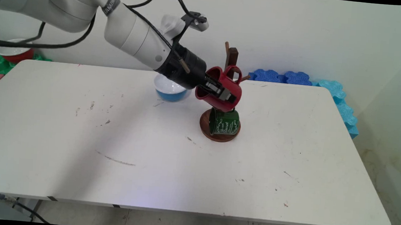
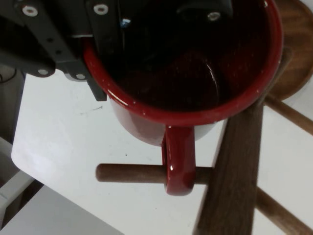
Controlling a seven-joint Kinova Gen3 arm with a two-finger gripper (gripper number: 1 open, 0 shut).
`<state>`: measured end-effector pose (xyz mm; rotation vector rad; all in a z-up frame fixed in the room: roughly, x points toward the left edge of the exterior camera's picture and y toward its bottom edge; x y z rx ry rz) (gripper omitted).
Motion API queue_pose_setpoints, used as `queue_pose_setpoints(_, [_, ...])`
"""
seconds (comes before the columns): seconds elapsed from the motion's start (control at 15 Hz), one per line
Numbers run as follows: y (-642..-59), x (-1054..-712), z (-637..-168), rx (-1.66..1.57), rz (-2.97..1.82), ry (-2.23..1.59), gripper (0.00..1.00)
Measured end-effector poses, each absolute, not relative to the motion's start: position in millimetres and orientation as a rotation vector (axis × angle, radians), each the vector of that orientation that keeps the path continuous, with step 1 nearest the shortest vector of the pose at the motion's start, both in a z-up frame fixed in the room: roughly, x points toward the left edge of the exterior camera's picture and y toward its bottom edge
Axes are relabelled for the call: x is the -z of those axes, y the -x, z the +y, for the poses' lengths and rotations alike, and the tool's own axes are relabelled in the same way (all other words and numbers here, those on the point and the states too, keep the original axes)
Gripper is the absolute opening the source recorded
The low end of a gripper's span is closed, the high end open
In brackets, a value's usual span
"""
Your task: Place the picked object on the table
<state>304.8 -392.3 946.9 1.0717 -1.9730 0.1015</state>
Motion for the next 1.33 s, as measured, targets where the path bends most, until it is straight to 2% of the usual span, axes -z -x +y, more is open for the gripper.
queue_pose_setpoints(1.33, [-283,-966,-377,-0.049,-1.958,-1.014,0.0])
